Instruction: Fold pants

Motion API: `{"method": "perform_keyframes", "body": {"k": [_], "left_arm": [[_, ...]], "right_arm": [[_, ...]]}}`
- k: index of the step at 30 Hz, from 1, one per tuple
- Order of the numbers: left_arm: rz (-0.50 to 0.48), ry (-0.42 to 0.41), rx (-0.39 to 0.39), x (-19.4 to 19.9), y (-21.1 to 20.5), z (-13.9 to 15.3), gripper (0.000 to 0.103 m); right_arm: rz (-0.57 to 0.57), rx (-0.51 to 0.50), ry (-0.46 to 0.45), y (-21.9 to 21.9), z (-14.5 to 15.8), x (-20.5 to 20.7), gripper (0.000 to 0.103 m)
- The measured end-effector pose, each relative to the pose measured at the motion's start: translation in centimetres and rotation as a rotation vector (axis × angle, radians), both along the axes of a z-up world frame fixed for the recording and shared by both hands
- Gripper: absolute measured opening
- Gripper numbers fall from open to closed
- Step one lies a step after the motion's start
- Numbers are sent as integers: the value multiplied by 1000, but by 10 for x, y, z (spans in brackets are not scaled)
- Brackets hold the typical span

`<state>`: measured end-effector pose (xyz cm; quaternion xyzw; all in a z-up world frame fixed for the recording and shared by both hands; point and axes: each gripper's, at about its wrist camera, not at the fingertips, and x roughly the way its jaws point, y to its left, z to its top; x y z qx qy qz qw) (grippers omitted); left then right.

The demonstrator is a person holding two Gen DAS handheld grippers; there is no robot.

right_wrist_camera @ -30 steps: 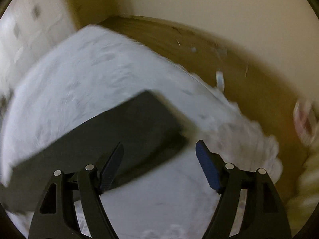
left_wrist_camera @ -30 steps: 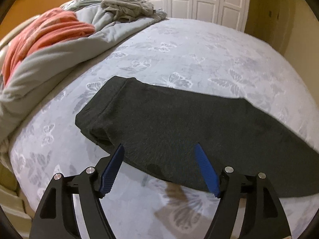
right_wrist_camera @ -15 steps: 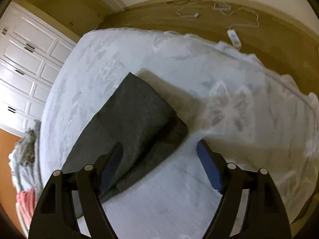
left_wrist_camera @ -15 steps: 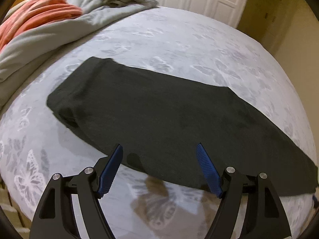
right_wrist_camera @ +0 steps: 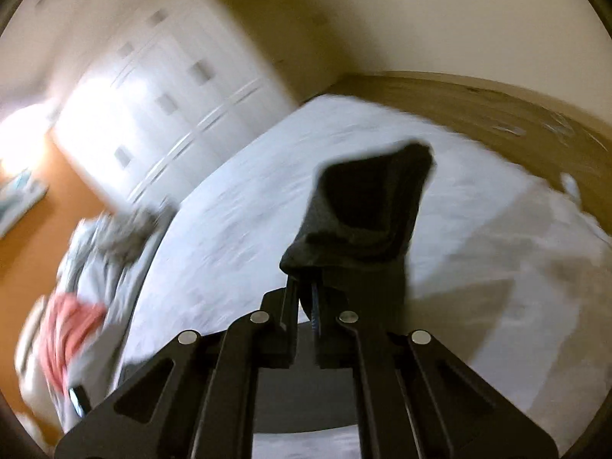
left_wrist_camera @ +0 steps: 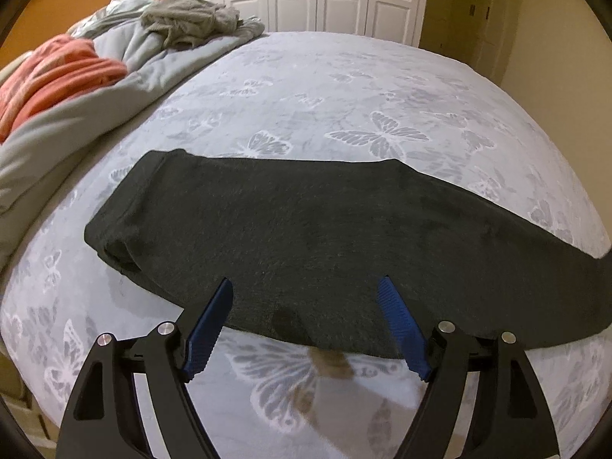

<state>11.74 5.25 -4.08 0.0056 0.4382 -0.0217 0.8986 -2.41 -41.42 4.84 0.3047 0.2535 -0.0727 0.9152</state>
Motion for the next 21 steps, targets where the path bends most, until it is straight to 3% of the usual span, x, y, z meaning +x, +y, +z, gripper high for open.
{"method": "perform_keyframes", "body": {"k": [6,12,14,15,16,18,21], "left_arm": [[-10,-3,-25,-6,6,4,77],[-4,-5,-42,-6,13,6,79],[7,3,-63,-4,17,7,79],[14,7,-82,-3,21,7,79],[20,9,-99,-3,24,8,79],[34,16,-134,-2,29,9,79],[47,28,-170,-1,32,9,79]], "right_arm": [[269,-133,93,125,-19,78,4],[449,-288,240,221,-67,114,3],[441,-378,281,240,-79,112,7],[445,-425,302,244,-82,111,21],[456,-449,320,245,-83,109,58],[449,-499,312,248,-81,99,96],[481,-555,311,251,-83,85,94]]}}
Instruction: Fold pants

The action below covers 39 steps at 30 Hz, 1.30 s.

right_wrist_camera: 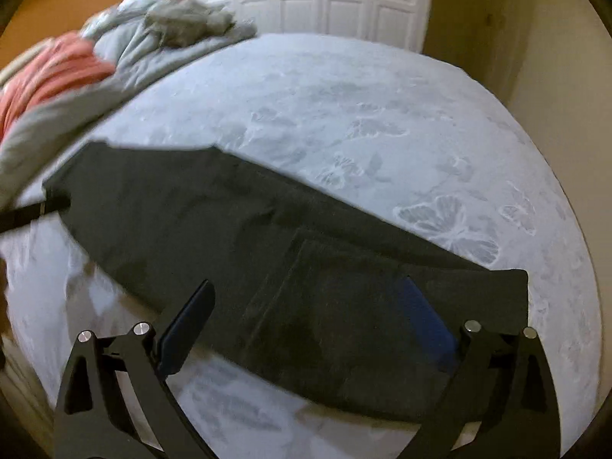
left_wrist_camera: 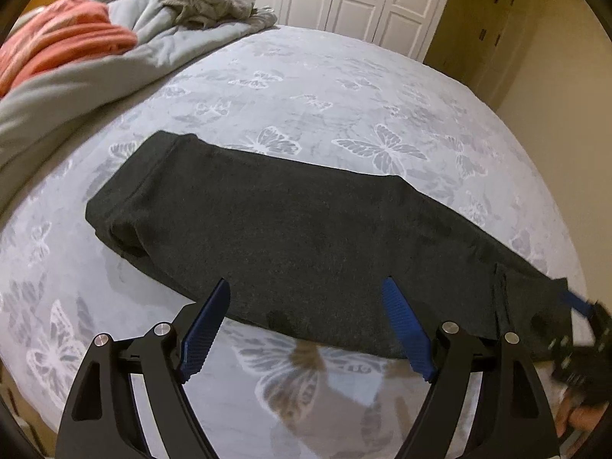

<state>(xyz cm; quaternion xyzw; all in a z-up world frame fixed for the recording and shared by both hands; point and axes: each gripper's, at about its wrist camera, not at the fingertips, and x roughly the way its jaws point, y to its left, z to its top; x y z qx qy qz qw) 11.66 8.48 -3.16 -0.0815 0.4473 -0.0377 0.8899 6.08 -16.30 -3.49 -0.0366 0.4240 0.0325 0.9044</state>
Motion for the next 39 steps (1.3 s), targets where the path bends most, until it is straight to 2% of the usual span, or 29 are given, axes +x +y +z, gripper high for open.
{"method": "perform_keyframes", "body": {"k": [2,3,5,6,7,8,9,14,15,17,18,19,21,22,23,24,25,26,28,29,31,33,35,36,37,39], "left_arm": [[-2,0,4,0,0,0,79],[-5,-1,8,0,-1,0,79],[-12,-1,19,-1,-3,-1,79],[-18,-1,27,-2,-5,-1,79],[-21,-2,36,-3,-6,-1,79],[-22,-6,42,-4,-5,0,79],[-18,-13,44,-4,-3,2,79],[41,-31,-2,2,11,7,80],[58,-22,-14,5,15,5,80],[73,-3,-33,10,18,2,80],[75,10,-39,12,19,0,80],[73,19,-41,14,19,-2,80],[68,24,-51,14,21,-2,80],[65,21,-57,13,21,-1,80],[63,18,-58,13,21,-1,80],[55,13,-60,12,20,-1,80],[47,13,-61,12,17,-1,80],[35,16,-63,13,13,-2,80],[12,24,-67,15,4,-4,80],[-5,32,-68,15,-3,-6,80],[-25,44,-68,15,-12,-9,80],[-34,54,-67,14,-18,-12,80],[-29,45,-65,12,-17,-11,80],[-24,38,-64,12,-16,-10,80],[-12,28,-59,12,-12,-9,80],[25,15,-63,12,0,-7,80]], "right_arm": [[11,2,5,8,-7,1,94],[4,-6,17,11,-12,4,90],[-33,-53,71,18,-32,17,50],[-49,-67,106,17,-43,24,16],[-64,-50,137,14,-53,29,13],[-79,-19,129,9,-54,31,7],[-90,-2,119,6,-45,33,6],[-66,214,-62,2,39,31,6],[-46,228,-75,12,48,35,6],[-5,204,-30,34,37,50,12],[24,145,48,50,10,62,28],[34,84,129,60,-17,71,34],[23,41,208,57,-45,71,33],[16,81,187,47,-39,64,39],[-19,133,147,27,-21,53,46],[-49,158,113,11,-5,44,65],[-78,168,73,-5,11,34,80],[-110,159,31,-22,27,22,85],[-196,73,-36,-62,53,-5,88],[-249,27,-45,-82,55,-15,88],[-325,19,-12,-116,42,-26,89],[-406,111,69,-152,13,-30,88],[-458,207,197,-168,-15,-26,87],[-436,310,223,-175,-26,-24,86],[-421,365,236,-177,-32,-23,86],[-407,403,258,-170,-41,-25,86]]}}
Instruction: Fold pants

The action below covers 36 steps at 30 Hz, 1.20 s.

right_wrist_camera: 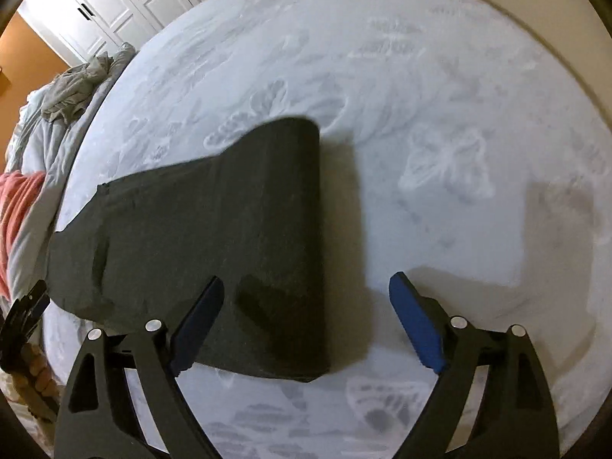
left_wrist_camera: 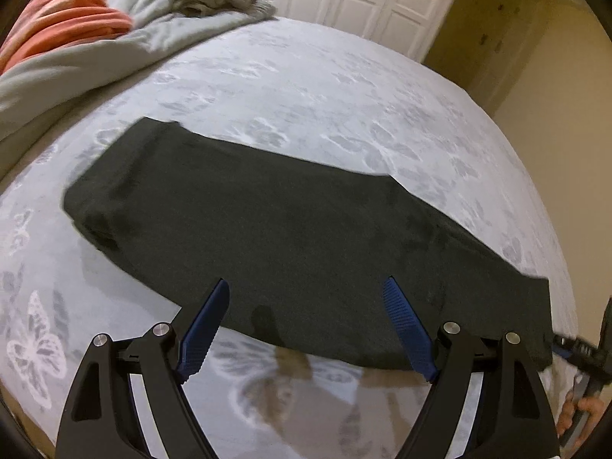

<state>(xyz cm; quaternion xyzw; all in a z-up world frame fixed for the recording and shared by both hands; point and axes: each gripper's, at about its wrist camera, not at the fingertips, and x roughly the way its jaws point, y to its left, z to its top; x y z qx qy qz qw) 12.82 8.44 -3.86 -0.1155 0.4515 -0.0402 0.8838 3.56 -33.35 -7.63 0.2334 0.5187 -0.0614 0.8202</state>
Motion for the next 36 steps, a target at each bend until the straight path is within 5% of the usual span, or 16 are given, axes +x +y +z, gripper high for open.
{"method": "perform_keyframes", "body": {"k": [6,9,12,16,18,21,23,24,25,26,31,34,36], "left_arm": [[221,8,-157,12,80,2,80],[413,65,-360,17,152,-19,80],[505,125,-493,23,195,-46,80],[442,140,-520,33,202,-61,80],[410,144,-616,35,199,-68,80],[434,142,-669,40,196,-78,83],[438,115,-671,45,193,-78,72],[447,110,-666,46,192,-78,60],[449,112,-666,47,190,-81,22],[435,121,-720,50,189,-87,14],[373,17,-788,32,183,-44,13],[270,-20,-720,9,165,-14,13],[221,42,-654,-4,152,-19,13]], "right_arm": [[36,-26,22,15,-12,5,87],[75,-37,-1,29,-10,5,45],[90,-78,-9,38,-6,6,38],[63,-24,2,31,-13,10,52],[33,53,-18,25,-15,11,64],[15,56,-24,29,-16,15,66],[32,-17,-24,41,-16,17,60],[42,-55,-23,45,-15,19,46],[58,-64,-34,48,-14,18,22],[64,-42,-45,45,-11,15,15],[111,4,-165,34,34,-4,14],[115,18,-218,17,61,-33,14],[99,-22,-194,1,61,-50,14]]}}
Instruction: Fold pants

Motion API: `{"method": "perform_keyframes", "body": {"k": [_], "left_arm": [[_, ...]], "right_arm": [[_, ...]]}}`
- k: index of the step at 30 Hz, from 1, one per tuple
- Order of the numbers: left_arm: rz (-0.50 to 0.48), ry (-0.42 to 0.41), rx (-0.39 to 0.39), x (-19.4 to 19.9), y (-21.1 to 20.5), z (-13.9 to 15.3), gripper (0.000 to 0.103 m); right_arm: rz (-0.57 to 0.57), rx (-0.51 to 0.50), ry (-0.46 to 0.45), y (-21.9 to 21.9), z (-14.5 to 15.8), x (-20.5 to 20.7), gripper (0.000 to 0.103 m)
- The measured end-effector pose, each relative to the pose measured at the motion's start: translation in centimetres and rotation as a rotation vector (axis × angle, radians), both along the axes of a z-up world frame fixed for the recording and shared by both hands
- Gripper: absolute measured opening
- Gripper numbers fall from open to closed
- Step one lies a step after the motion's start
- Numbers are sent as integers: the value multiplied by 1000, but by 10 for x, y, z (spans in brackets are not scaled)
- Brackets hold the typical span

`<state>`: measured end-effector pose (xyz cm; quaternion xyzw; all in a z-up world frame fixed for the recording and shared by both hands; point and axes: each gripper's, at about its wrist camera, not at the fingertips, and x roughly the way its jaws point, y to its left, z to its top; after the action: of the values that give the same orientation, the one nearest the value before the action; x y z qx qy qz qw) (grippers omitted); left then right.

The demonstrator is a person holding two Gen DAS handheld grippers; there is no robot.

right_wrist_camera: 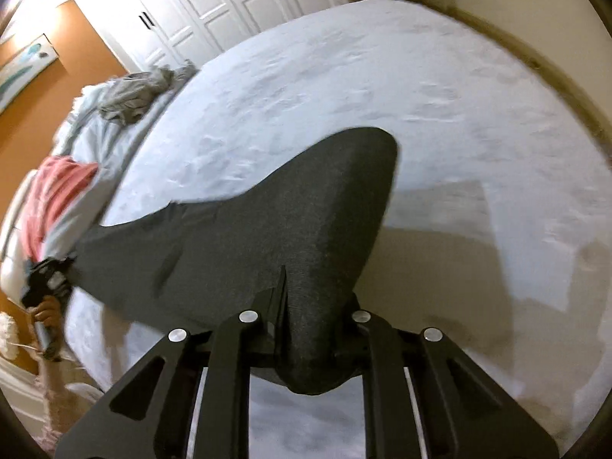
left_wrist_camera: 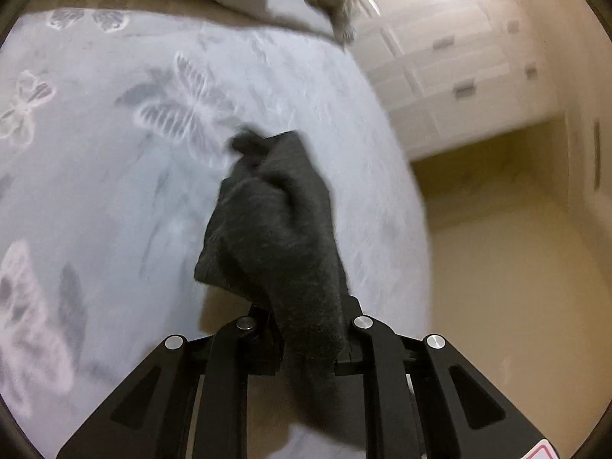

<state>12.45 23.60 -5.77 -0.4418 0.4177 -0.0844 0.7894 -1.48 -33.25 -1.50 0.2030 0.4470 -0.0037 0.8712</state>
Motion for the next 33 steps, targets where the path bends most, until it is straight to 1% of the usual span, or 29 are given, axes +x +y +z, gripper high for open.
{"method": "perform_keyframes", "body": {"k": [1,2,3,4,5,6,7,8,9,10,11,12,14,15,16,17,18,20,21,23,24,25,26,28,29,30,31,32,33], "left_arm": [[-24,48,12,-2,-5,-9,13],[-49,122,35,-3,-13,-24,13],[-43,175,70,-5,-17,-35,13],[-38,207,92,-5,-16,-42,13],[-29,235,101,-7,-17,-51,14],[-21,236,86,-10,-15,-53,14],[-17,228,69,-10,-14,-51,14],[-15,216,64,-11,-14,-47,14],[-12,207,68,-12,-17,-44,14],[-7,202,79,-14,-19,-41,14],[-4,198,92,-19,-19,-39,14],[2,197,117,-17,-24,-36,14],[19,205,161,-13,-33,-34,14],[26,210,169,-12,-32,-33,14],[36,212,173,-18,-31,-33,14],[44,214,174,-19,-31,-34,15],[49,216,174,-20,-28,-34,15],[52,219,169,-14,-24,-37,15],[48,220,168,-16,-21,-39,15],[34,224,165,-13,-19,-43,15],[27,224,158,-10,-17,-45,15],[17,221,146,-11,-14,-45,15],[11,220,138,-11,-13,-46,15],[-6,217,111,-11,-8,-48,16],[-12,219,102,-12,-7,-49,16],[-15,221,100,-12,-7,-50,16],[-18,222,102,-12,-7,-51,16],[-18,225,108,-11,-8,-51,16],[-15,228,112,-11,-9,-51,16]], "right_arm": [[-11,0,32,-10,-8,-6,16],[-35,13,89,-23,-24,-11,17],[-51,13,177,-33,-47,-13,20],[-44,-13,259,-35,-65,-13,23],[-33,-43,272,-35,-74,-16,27],[-45,-54,252,-35,-68,-19,42],[-99,-120,221,-38,-52,-24,54],[-144,-168,186,-38,-41,-29,59],[-212,-267,90,-34,-15,-39,59],[-208,-306,30,-26,-2,-41,63],[-153,-327,-51,-8,13,-40,67],[-99,-312,-83,7,17,-37,74],[23,-251,-93,44,12,-22,73],[107,-209,-67,71,1,-8,69],[166,-184,-44,92,-9,1,60],[216,-175,-19,111,-18,12,58],[265,-192,12,134,-30,26,58],[287,-211,46,154,-44,47,58],[287,-195,68,160,-53,59,58],[272,-167,107,164,-71,78,42],[261,-173,130,166,-78,83,28],[244,-188,123,166,-78,87,7],[233,-179,117,168,-72,86,7],[204,-129,34,161,-40,79,6],[204,-128,-28,160,-24,75,6],[210,-136,-65,162,-15,75,6],[215,-136,-82,164,-13,77,6],[221,-140,-74,169,-20,83,7],[250,-164,-11,178,-42,95,11]]}}
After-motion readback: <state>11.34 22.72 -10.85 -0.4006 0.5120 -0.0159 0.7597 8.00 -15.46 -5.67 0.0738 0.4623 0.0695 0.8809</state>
